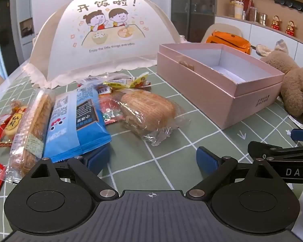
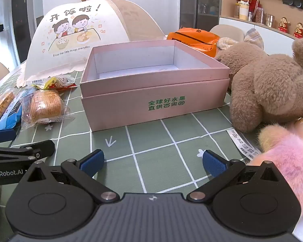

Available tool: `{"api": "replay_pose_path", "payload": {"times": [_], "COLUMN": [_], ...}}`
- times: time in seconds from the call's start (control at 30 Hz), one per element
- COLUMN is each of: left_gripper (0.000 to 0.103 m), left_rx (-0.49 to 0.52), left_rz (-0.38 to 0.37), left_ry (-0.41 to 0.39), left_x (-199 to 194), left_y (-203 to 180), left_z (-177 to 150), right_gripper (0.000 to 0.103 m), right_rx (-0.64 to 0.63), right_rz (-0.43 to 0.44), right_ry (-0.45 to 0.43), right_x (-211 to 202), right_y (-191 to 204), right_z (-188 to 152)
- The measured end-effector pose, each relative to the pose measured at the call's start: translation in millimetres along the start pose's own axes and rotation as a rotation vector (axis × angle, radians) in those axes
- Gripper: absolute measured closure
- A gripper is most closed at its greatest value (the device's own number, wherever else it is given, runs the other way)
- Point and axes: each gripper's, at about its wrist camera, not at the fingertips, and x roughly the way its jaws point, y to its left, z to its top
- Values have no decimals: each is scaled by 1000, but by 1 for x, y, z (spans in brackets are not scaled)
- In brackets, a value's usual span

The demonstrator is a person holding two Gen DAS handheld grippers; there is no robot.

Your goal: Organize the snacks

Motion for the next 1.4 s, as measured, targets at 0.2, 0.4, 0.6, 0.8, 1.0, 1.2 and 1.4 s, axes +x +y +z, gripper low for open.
{"api": "replay_pose_path", "payload": {"times": [0.2, 0.4, 0.6, 0.8, 1.0, 1.2, 1.4], "left_gripper": [6, 6, 6, 6, 6, 6, 6], "left_rx": [-6, -6, -6, -6, -5, -5, -4], "left_rz": [-5, -5, -5, -5, -4, -4, -3], "left_ry": [1, 1, 1, 1, 1, 1, 1], "left_x": [0, 0, 0, 0, 0, 0, 0], "left_y": [0, 0, 0, 0, 0, 0, 0], "left_z": [0, 0, 0, 0, 0, 0, 0], "right_gripper": [0, 0, 0, 0, 0, 0, 0], "right_rx": [3, 3, 3, 3, 3, 3, 3], "right_rz": [2, 2, 2, 2, 2, 2, 2], "right_ry": [4, 4, 4, 4, 4, 4, 4], "right_x": [0, 0, 0, 0, 0, 0, 0], "right_y": [0, 0, 0, 0, 0, 0, 0], "right_z": [0, 0, 0, 0, 0, 0, 0]}}
